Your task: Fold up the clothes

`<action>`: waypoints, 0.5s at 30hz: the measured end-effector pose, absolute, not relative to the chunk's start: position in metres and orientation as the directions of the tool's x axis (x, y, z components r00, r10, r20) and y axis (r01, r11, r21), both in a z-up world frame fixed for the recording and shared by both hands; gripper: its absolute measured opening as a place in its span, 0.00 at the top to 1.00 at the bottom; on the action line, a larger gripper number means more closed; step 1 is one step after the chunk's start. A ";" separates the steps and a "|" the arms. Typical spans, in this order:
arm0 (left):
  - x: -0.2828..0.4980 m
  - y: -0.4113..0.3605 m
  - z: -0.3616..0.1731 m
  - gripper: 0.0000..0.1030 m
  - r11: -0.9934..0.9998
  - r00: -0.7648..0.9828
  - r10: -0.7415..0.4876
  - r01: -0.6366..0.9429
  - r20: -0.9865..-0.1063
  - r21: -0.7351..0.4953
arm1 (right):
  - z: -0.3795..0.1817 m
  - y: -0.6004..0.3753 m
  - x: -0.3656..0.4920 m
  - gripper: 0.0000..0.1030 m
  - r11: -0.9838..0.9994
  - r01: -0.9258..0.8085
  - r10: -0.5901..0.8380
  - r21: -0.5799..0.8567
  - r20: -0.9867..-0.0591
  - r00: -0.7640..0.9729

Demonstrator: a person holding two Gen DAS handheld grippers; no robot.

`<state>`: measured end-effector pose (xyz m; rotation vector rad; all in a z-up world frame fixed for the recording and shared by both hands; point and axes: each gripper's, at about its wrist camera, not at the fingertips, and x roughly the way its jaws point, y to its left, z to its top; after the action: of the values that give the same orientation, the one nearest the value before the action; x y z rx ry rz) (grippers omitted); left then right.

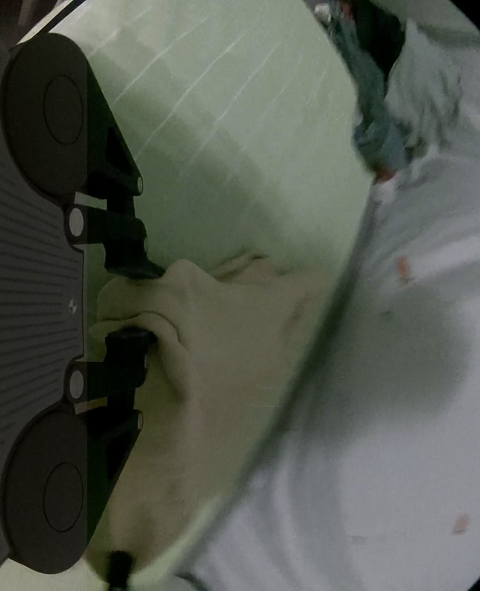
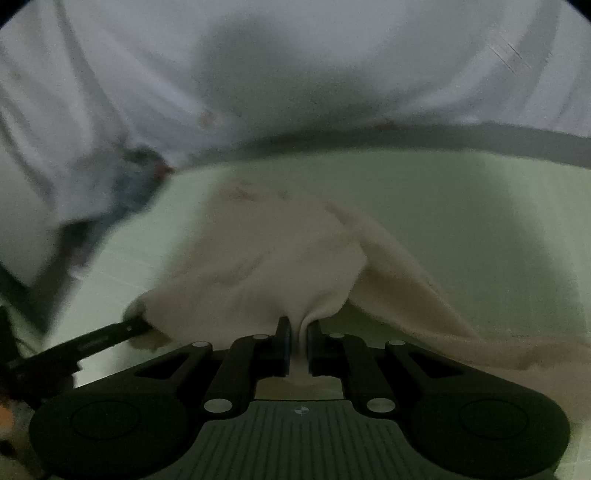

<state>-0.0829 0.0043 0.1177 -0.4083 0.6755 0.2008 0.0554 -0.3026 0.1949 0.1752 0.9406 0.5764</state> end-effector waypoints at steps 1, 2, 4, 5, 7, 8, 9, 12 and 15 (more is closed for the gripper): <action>-0.089 0.007 0.130 0.71 0.903 0.779 0.058 -0.307 -0.625 -0.299 | 0.196 -0.302 0.054 0.89 0.827 -0.402 0.551 0.393 -0.710 0.439; -0.093 0.006 0.135 0.70 0.911 0.779 0.074 -0.306 -0.622 -0.275 | 0.195 -0.301 0.053 0.89 0.815 -0.421 0.564 0.398 -0.713 0.417; -0.099 0.000 0.134 0.70 0.928 0.765 0.097 -0.300 -0.636 -0.219 | 0.180 -0.297 0.051 0.89 0.811 -0.438 0.554 0.388 -0.749 0.363; -0.106 -0.003 0.125 0.70 0.931 0.740 0.110 -0.311 -0.664 -0.192 | 0.171 -0.295 0.049 0.89 0.810 -0.444 0.546 0.383 -0.768 0.335; -0.112 -0.005 0.107 0.68 0.915 0.697 0.094 -0.342 -0.710 -0.214 | 0.148 -0.292 0.042 0.89 0.816 -0.446 0.516 0.367 -0.811 0.277; -0.117 -0.004 0.089 0.67 0.896 0.652 0.073 -0.376 -0.755 -0.238 | 0.136 -0.290 0.039 0.89 0.821 -0.445 0.498 0.358 -0.831 0.249; -0.118 -0.004 0.086 0.64 0.894 0.647 0.071 -0.379 -0.759 -0.240 | 0.128 -0.287 0.040 0.89 0.827 -0.439 0.482 0.352 -0.845 0.231; -0.130 -0.003 0.067 0.60 0.869 0.588 0.051 -0.424 -0.807 -0.254 | 0.104 -0.280 0.037 0.89 0.849 -0.408 0.428 0.336 -0.890 0.156; -0.142 0.002 0.082 0.44 0.856 0.641 0.095 -0.443 -0.761 -0.266 | 0.125 -0.284 0.040 0.88 0.808 -0.394 0.536 0.438 -0.825 0.182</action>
<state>-0.1421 0.0018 0.0821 -0.4592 0.8234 0.3192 0.0403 -0.2842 0.1248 0.1370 1.2234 0.6589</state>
